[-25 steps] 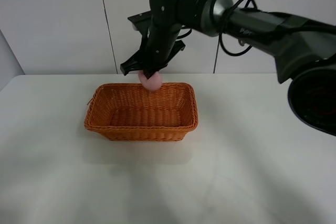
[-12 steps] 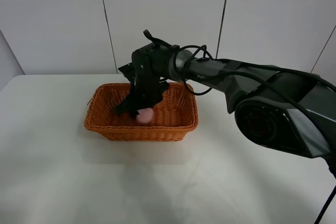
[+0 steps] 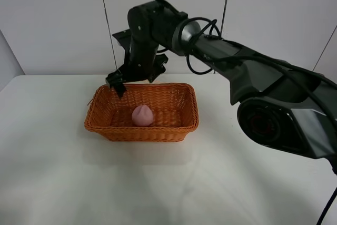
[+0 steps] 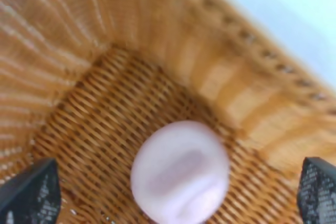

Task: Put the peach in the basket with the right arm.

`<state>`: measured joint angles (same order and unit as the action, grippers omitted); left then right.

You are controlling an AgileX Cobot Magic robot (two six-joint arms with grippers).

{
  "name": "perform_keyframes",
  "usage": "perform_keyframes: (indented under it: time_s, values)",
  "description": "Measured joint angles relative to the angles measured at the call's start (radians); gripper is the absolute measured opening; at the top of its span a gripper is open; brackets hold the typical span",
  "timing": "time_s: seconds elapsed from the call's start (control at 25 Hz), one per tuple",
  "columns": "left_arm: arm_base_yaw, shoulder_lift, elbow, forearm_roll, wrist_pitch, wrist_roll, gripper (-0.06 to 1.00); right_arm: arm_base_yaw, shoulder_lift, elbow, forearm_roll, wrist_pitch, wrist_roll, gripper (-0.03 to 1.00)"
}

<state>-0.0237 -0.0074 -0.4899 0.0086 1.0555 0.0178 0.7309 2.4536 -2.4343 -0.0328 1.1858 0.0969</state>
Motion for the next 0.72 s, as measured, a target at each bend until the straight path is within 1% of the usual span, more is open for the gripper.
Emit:
perform_keyframes:
  time_s: [0.2,0.4,0.56,0.72]
  values:
    - [0.0,0.0,0.0,0.0,0.0,0.0,0.99,0.0,-0.067,-0.029,-0.029,0.014,0.0,0.69]
    - [0.0,0.0,0.0,0.0,0.0,0.0,0.99,-0.033,-0.069,-0.029,-0.011,0.026,0.0,0.7]
    - [0.0,0.0,0.0,0.0,0.0,0.0,0.99,-0.128,-0.069,-0.029,-0.01,0.026,0.0,0.7]
    - [0.0,0.0,0.0,0.0,0.0,0.0,0.99,-0.274,-0.069,-0.029,-0.012,0.028,0.0,0.7]
